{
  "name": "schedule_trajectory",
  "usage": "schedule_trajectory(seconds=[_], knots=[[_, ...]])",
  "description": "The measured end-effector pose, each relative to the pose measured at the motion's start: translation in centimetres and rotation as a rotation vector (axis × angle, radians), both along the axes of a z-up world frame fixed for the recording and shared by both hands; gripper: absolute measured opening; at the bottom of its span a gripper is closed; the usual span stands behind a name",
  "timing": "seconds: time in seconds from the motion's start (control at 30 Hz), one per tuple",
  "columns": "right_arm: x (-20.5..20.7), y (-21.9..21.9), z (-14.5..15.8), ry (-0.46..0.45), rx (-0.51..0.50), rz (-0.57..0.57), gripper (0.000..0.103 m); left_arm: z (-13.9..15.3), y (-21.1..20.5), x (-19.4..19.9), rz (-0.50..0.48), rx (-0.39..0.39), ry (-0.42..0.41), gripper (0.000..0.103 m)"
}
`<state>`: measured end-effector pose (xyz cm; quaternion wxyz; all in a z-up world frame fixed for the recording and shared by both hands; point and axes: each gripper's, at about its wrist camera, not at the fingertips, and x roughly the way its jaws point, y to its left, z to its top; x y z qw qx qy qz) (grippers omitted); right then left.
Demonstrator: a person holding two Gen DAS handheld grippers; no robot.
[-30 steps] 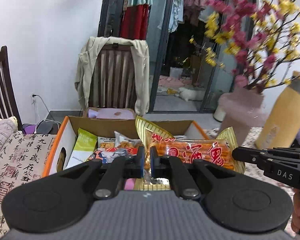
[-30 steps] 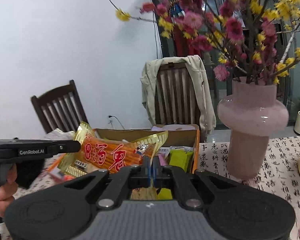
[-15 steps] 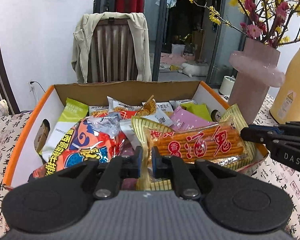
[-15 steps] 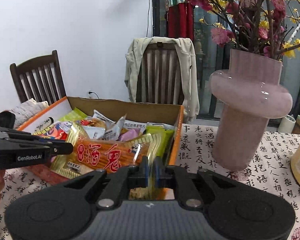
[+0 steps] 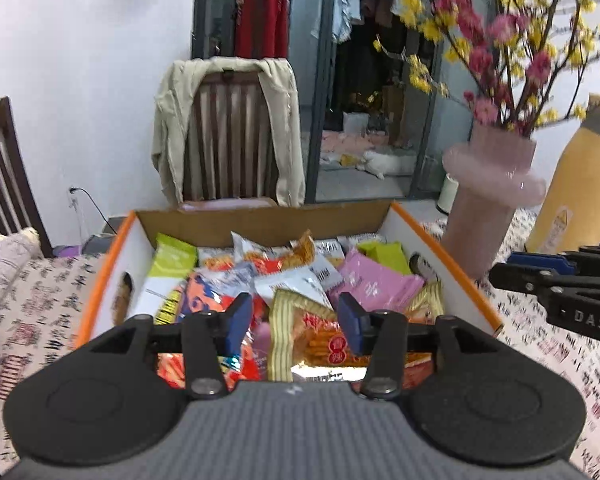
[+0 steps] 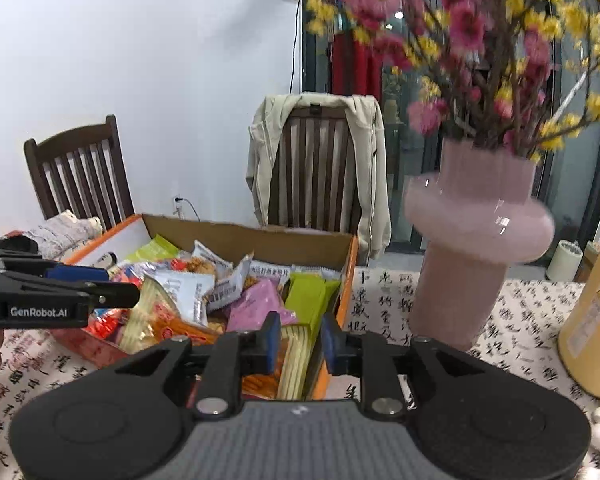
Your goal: Organize snacks
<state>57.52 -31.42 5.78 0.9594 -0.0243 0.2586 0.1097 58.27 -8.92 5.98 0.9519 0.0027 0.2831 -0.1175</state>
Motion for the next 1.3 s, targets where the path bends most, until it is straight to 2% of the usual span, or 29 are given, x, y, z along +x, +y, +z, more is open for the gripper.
schedule_trajectory(seconds=[0.03,0.1,0.13,0.17,0.2,0.23,0.27,0.3,0.37,0.47,0.6,0.83,1.1,1.3], knots=[[-0.5,0.0,0.7,-0.012,0.000,0.000,0.028,0.7,0.2,-0.6,0.004,-0.003,-0.013,0.053],[-1.8,0.2,2.0,-0.044,0.002,0.000,0.046,2.1,0.5,-1.7,0.011,-0.012,-0.041,0.062],[-2.5,0.3,2.5,-0.063,0.001,0.003,0.060,2.9,0.6,-2.6,0.016,-0.017,-0.063,0.064],[-3.4,0.5,3.1,-0.087,-0.002,0.009,0.068,3.6,0.7,-3.4,0.017,-0.019,-0.083,0.070],[-4.2,0.7,3.7,-0.109,-0.007,0.014,0.071,4.3,0.8,-4.3,0.018,-0.020,-0.102,0.076],[-5.3,1.0,4.4,-0.136,-0.013,0.017,0.079,4.9,0.9,-5.2,0.024,-0.020,-0.123,0.079],[-6.1,1.2,4.9,-0.159,-0.018,0.018,0.088,5.4,1.0,-6.0,0.032,-0.020,-0.144,0.087],[-7.0,1.4,5.4,-0.189,-0.024,0.019,0.092,6.0,1.1,-7.0,0.045,-0.020,-0.173,0.095],[-9.1,1.9,6.4,-0.249,-0.038,0.025,0.098,7.0,1.4,-9.1,0.055,-0.020,-0.234,0.101],[-11.7,2.6,7.3,-0.302,-0.058,0.041,0.103,8.2,1.8,-11.4,0.039,-0.019,-0.265,0.103],[-14.4,3.2,8.3,-0.331,-0.090,0.055,0.103,9.6,2.4,-14.3,0.056,-0.009,-0.310,0.103],[-18.9,3.7,10.1,-0.369,-0.074,0.056,0.103,11.4,3.4,-18.7,0.091,-0.014,-0.350,0.103],[-24.1,4.0,10.0,-0.365,-0.019,0.039,0.103,11.2,4.7,-25.4,0.116,-0.002,-0.371,0.103],[-28.6,4.4,8.8,-0.366,-0.014,0.024,0.103,9.7,6.2,-31.5,0.124,-0.011,-0.365,0.103]])
